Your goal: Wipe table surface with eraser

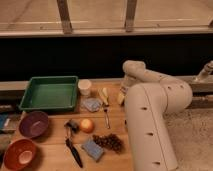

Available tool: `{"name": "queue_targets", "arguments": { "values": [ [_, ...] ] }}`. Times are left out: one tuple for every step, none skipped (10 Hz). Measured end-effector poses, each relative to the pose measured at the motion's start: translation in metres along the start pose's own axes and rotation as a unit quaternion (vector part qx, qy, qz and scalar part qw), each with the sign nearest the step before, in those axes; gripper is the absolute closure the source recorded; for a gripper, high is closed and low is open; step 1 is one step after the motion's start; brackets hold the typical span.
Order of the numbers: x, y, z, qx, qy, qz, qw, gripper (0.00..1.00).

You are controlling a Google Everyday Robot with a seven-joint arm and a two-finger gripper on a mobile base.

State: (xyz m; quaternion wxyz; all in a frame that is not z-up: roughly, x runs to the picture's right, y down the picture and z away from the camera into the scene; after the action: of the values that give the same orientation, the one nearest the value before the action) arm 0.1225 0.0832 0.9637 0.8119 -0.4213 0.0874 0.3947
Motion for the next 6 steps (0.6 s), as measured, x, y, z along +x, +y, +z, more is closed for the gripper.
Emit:
{"name": "queue_targets", "arguments": {
  "values": [
    [-0.006, 0.008, -0.003, -0.004, -0.010, -0.016, 0.9998, 1.00],
    [-0.021, 0.022, -0.007, -0.008, -0.022, -0.038, 0.9990, 1.00],
    [-0.036, 0.038, -0.010, -0.013, -0.032, -0.060, 0.9976, 1.00],
    [-0.054, 0.056, -0.015, -0.016, -0.044, -0.084, 0.9953, 1.00],
    [-0.068, 0.073, -0.017, -0.026, -0.055, -0.110, 0.9921, 1.00],
    [-0.078, 0.086, -0.016, -0.043, -0.065, -0.130, 0.9885, 1.00]
  ]
}}
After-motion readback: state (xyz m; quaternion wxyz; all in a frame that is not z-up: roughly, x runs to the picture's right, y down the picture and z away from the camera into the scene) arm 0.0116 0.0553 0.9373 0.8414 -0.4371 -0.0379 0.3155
